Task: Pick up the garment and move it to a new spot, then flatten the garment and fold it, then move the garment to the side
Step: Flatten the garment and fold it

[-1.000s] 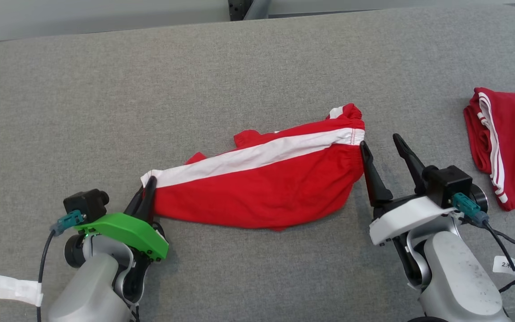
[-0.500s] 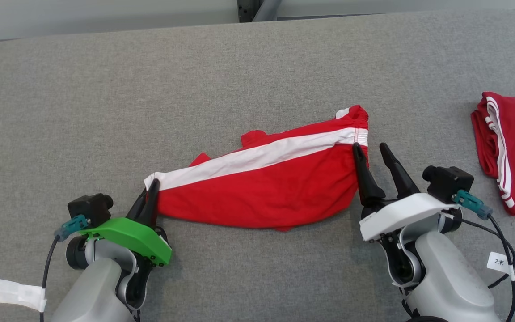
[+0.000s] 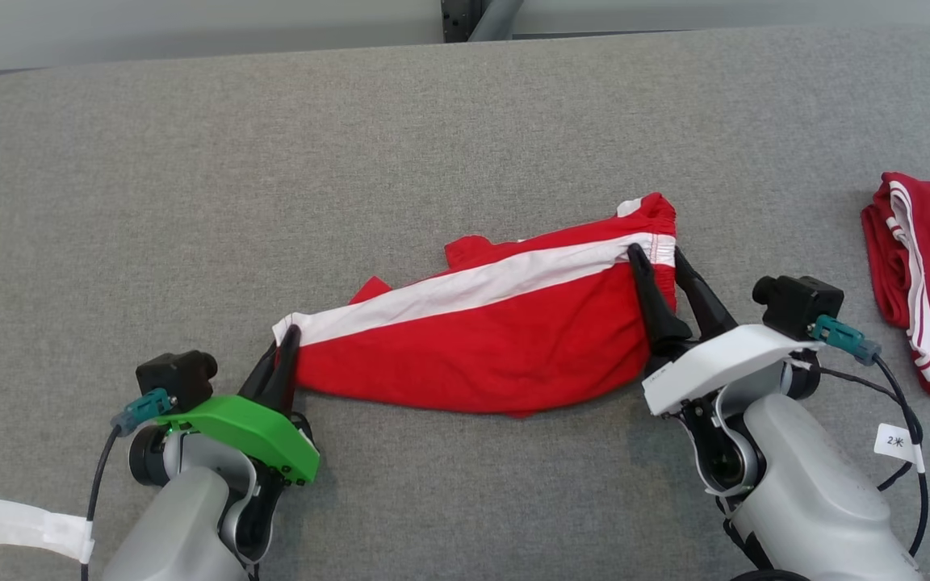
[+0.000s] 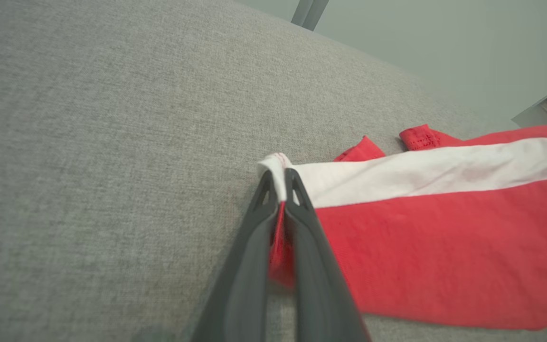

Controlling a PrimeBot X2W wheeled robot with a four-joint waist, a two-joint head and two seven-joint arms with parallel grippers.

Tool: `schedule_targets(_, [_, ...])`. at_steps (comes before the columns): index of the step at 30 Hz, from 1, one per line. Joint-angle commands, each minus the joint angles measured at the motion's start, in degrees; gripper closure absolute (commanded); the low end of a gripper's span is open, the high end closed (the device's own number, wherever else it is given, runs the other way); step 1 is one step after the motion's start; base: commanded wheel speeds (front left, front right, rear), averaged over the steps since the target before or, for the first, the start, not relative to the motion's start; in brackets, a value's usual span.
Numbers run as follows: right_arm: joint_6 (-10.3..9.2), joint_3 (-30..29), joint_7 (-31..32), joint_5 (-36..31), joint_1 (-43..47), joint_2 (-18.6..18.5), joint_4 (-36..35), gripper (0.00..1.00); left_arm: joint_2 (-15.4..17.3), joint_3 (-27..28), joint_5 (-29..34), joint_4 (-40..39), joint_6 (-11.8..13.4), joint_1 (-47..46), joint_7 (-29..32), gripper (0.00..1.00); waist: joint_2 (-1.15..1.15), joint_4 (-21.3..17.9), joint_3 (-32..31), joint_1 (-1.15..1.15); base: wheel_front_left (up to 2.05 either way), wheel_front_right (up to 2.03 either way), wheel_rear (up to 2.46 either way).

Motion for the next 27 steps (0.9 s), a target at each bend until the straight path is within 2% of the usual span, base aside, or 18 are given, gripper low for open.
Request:
schedule_targets(1, [-0.02, 0.2, -0.2, 0.6, -0.2, -0.3, 0.1, 0.33, 0.0, 0.2, 0.4, 0.1, 0.0, 1.0, 0.1, 1.0, 0.0, 0.0, -0.2, 0.0, 0.0, 0.0, 0.0])
schedule_targets(6, [-0.02, 0.5, -0.2, 1.6, 0.2, -0.5, 0.5, 0.61, 0.0, 0.4, 0.5, -0.1, 0.0, 1.1, 0.1, 1.0, 0.0, 0.0, -0.2, 0.0, 0.0, 0.0, 0.0])
schedule_targets(8, [-0.02, 0.6, -0.2, 1.6, 0.0, -0.6, 0.6, 0.65, 0.0, 0.5, 0.6, -0.1, 0.0, 1.1, 0.1, 1.0, 0.0, -0.1, -0.2, 0.0, 0.0, 0.0, 0.0])
schedule_targets(10, [-0.02, 0.8, -0.2, 1.9, -0.6, -0.7, 0.5, 0.78, 0.0, 0.6, 0.8, -0.2, 0.0, 1.0, 0.1, 1.0, 0.0, -0.1, 0.0, 0.0, 0.0, 0.0, 0.0])
schedule_targets(11, [-0.02, 0.7, -0.2, 2.0, -0.8, -0.8, 0.3, 0.91, 0.0, 0.6, 0.8, -0.3, 0.0, 0.9, 0.1, 1.0, 0.0, -0.1, 0.0, 0.0, 0.0, 0.0, 0.0])
schedule_targets(12, [-0.02, 0.5, -0.2, 2.1, -0.9, -0.7, 0.1, 1.0, 0.0, 0.7, 1.0, -0.4, 0.0, 0.7, 0.1, 1.0, 0.0, -0.2, 0.0, 0.0, 0.0, 0.0, 0.0])
schedule_targets(21, [-0.02, 0.0, -0.2, 4.2, 0.7, -0.1, -4.0, 1.0, 2.6, 2.4, 4.2, -4.6, 0.0, 1.5, 0.1, 1.0, 0.0, -0.8, -5.8, 0.0, 0.0, 0.0, 0.0])
schedule_targets(27, [-0.02, 1.0, -0.2, 8.0, -4.6, -2.2, -6.6, 1.0, 8.6, -0.4, 6.1, -8.5, 0.1, -4.5, 0.1, 1.0, 0.0, -0.9, -11.7, 0.0, 0.0, 0.0, 0.0])
